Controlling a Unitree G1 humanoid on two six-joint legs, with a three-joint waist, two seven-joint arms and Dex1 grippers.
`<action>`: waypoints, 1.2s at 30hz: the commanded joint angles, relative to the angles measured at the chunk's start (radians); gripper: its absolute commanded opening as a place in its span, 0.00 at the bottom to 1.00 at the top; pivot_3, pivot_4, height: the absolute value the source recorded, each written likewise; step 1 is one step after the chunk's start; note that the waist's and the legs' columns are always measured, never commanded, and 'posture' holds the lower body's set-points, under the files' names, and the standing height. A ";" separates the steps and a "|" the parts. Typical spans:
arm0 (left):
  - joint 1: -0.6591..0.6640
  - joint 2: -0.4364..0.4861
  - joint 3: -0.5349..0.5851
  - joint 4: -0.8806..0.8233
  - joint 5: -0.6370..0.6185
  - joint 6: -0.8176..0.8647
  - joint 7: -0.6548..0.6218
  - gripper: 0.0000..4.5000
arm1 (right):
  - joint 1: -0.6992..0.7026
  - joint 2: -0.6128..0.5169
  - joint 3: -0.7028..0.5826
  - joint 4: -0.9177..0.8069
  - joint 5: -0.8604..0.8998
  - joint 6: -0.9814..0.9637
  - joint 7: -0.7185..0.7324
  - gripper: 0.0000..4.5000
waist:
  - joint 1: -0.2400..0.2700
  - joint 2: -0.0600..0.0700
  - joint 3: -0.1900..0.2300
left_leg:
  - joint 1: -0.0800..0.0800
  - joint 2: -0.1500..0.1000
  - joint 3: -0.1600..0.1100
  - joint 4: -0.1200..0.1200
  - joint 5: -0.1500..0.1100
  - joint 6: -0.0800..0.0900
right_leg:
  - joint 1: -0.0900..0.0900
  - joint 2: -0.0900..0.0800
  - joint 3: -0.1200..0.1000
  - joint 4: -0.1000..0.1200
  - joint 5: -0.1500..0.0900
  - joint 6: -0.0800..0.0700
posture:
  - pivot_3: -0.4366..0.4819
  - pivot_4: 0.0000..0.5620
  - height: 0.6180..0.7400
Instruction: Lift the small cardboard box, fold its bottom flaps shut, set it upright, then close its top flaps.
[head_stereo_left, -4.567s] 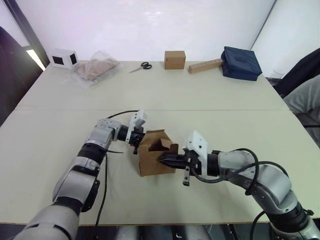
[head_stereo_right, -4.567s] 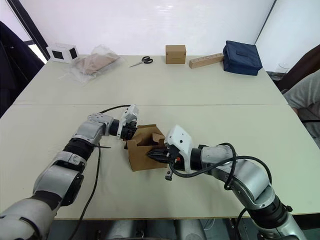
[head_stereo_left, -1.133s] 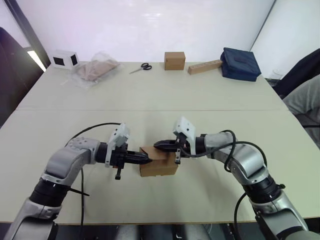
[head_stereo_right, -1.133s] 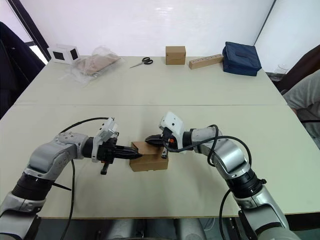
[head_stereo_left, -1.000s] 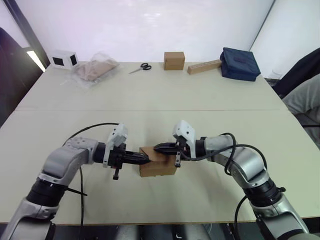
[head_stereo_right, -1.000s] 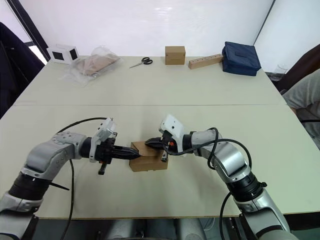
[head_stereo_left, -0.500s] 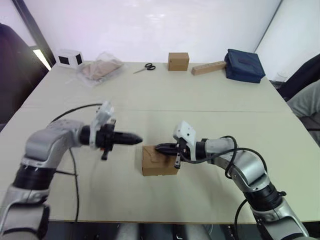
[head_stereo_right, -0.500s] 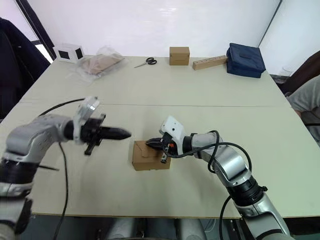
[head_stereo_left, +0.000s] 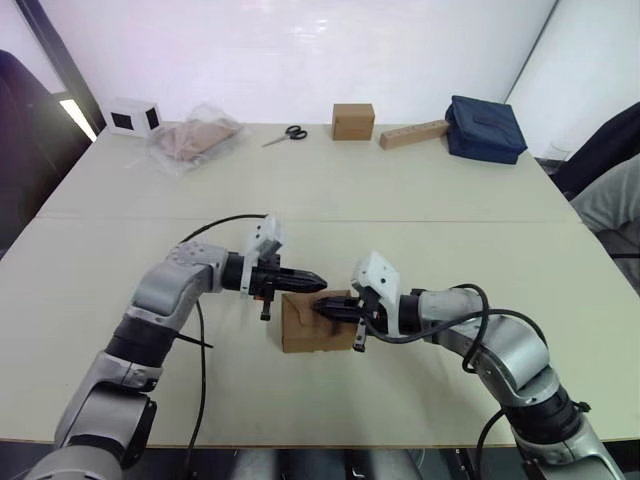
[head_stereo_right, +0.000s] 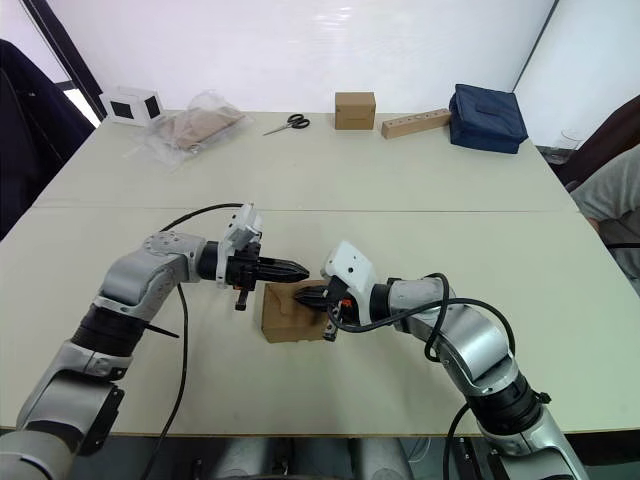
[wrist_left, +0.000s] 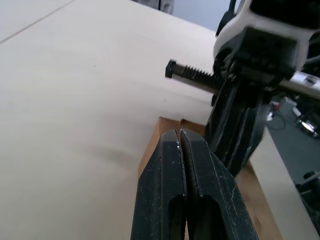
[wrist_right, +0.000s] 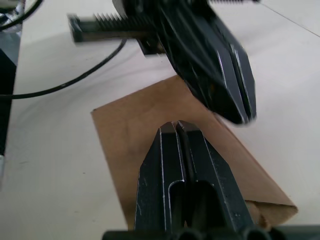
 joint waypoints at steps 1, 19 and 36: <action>0.003 -0.006 -0.005 -0.012 0.018 -0.033 -0.008 0.01 | -0.013 -0.017 -0.032 -0.056 0.030 0.015 -0.004 0.00 | 0.001 0.000 0.000 | 0.000 0.000 0.000 0.000 0.000 0.000 | 0.000 0.000 0.000 0.000 0.000 0.000 | 0.48 0.27 1.00; 0.012 -0.016 0.014 -0.013 0.013 -0.029 0.016 0.01 | 0.002 -0.123 -0.001 -0.088 0.082 0.045 0.066 0.00 | 0.002 0.000 0.000 | 0.000 0.000 0.000 0.000 0.000 0.000 | 0.000 -0.001 0.000 0.000 0.000 0.001 | 0.48 0.27 1.00; 0.029 -0.013 0.031 -0.053 0.000 -0.005 0.020 0.01 | -0.040 -0.086 0.039 0.041 -0.015 -0.042 0.013 0.00 | 0.002 0.000 0.000 | 0.000 0.000 0.000 0.000 0.000 0.000 | 0.001 0.000 0.000 0.000 0.000 0.000 | 0.48 0.27 1.00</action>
